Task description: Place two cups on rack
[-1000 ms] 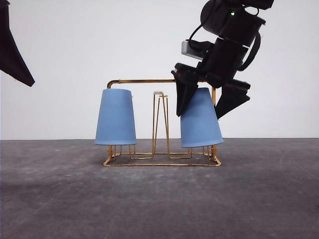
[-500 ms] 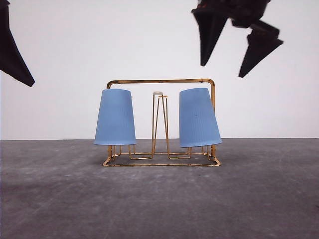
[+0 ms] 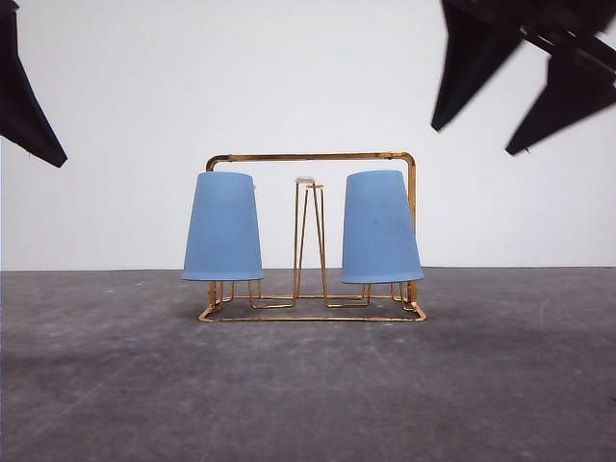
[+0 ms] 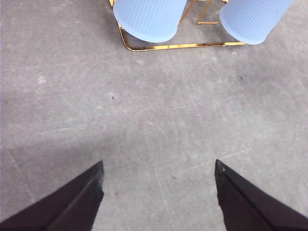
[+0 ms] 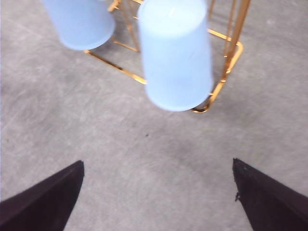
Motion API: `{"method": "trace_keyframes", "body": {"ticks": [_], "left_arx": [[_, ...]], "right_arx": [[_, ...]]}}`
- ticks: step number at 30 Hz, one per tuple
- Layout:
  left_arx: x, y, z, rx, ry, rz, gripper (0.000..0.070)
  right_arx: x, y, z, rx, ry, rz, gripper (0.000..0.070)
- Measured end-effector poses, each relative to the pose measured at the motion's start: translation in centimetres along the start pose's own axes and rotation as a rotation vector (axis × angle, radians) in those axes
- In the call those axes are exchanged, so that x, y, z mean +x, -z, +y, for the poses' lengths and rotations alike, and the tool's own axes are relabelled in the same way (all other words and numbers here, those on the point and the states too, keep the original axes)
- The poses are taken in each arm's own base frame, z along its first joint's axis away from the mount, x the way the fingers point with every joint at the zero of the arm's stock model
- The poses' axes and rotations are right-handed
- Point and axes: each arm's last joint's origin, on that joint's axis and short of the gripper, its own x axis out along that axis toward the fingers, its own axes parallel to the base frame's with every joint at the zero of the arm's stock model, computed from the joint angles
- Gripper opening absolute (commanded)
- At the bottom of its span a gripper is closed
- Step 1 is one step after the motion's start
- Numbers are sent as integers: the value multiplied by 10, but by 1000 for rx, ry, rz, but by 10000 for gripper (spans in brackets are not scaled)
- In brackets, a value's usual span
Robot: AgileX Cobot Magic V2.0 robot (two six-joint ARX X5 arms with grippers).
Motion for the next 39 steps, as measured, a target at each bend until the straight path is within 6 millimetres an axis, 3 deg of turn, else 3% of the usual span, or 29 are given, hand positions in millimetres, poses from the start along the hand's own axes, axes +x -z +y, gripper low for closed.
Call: {"method": "trace_keyframes", "body": {"ticks": [9,10,11,13,14,24,39], "left_arx": [[0,0,0,0,0,0,423],[0,0,0,0,0,0,405],[0,0,0,2,0,0,328],[0,0,0,21,0,0,65],[0,0,0,38,0,1,0],[0,0,0,369,2,1,0],[-2,0,-1,416,1,-11,0]], "right_arx": [[5,67,-4,127,-21,-161,605],[6,71,-4,139,-21,-159,542],[7,73,-4,151,-22,-157,422],[8,73,-5,166,-23,-156,84],[7,73,-4,168,-24,-160,5],[7,71,-4,161,-27,-184,17],[7,71,-4,161,-27,-184,17]]}}
